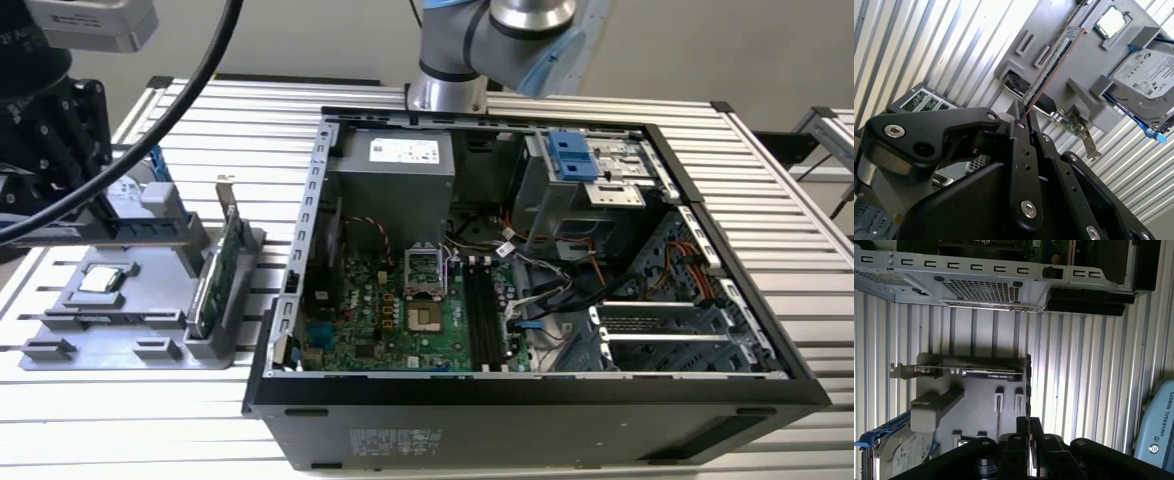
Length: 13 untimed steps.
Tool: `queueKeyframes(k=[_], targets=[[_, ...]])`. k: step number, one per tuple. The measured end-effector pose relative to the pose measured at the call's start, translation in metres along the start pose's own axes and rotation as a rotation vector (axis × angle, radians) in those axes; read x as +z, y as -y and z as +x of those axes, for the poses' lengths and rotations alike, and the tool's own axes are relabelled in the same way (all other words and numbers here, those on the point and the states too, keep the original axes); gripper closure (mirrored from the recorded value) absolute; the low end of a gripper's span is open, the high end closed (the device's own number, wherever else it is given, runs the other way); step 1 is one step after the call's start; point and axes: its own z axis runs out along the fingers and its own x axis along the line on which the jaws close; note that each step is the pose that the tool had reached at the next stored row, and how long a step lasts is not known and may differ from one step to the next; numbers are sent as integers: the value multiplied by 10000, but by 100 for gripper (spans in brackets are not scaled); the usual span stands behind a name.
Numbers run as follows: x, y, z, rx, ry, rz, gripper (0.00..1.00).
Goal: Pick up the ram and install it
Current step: 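Pick up the ram and move it above insertion slot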
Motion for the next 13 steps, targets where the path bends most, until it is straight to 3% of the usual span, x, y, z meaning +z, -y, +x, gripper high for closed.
queueKeyframes(k=[13], targets=[[-1, -96, -4, -1, 0, 0, 100]])
